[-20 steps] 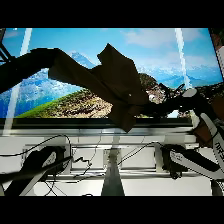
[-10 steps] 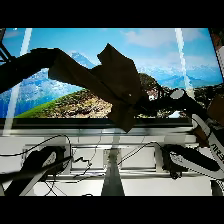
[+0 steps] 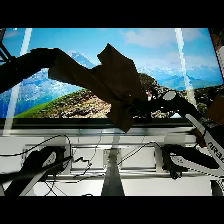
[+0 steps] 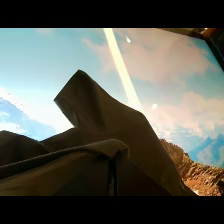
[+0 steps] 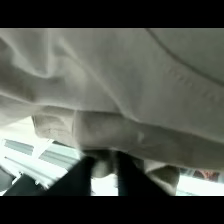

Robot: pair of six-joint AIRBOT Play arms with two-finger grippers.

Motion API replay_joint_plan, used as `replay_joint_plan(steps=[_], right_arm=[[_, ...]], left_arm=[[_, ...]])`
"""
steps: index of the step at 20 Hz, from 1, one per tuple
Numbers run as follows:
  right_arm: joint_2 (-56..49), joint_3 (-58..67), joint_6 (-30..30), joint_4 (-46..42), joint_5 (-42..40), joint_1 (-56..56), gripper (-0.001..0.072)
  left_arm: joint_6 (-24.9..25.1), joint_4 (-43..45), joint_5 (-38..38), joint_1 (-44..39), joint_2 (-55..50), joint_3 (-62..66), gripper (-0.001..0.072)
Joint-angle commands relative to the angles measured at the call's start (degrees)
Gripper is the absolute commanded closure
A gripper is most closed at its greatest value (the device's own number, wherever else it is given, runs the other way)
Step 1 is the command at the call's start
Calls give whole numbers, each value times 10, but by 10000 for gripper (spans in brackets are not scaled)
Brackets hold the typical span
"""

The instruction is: Fold the clothes and pants, and hang the long-sleeved shirts on hangers.

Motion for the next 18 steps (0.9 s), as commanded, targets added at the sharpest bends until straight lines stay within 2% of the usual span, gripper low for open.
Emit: replay_joint_plan(steps=[1,4,7,10,12,15,18], right_arm=[[-1,2,2,-6,-54,3,697],[0,36,-4,-28,-75,-8,698],[2,137,-4,-153,-51,-49,698],[27,256,-4,-284,-26,-116,698],[62,322,-7,-325,-12,-169,698],[135,396,-98,-331,-3,-220,698],[222,452,-198,-330,-26,-224,698]], left_arm=[[0,0,0,0,0,1,691],[0,0,1,1,0,1,691],[0,10,35,1,0,1,691],[0,64,85,4,0,1,692],[-26,69,86,25,6,1,692],[-87,69,106,59,39,2,692],[-89,45,160,66,102,2,692]])
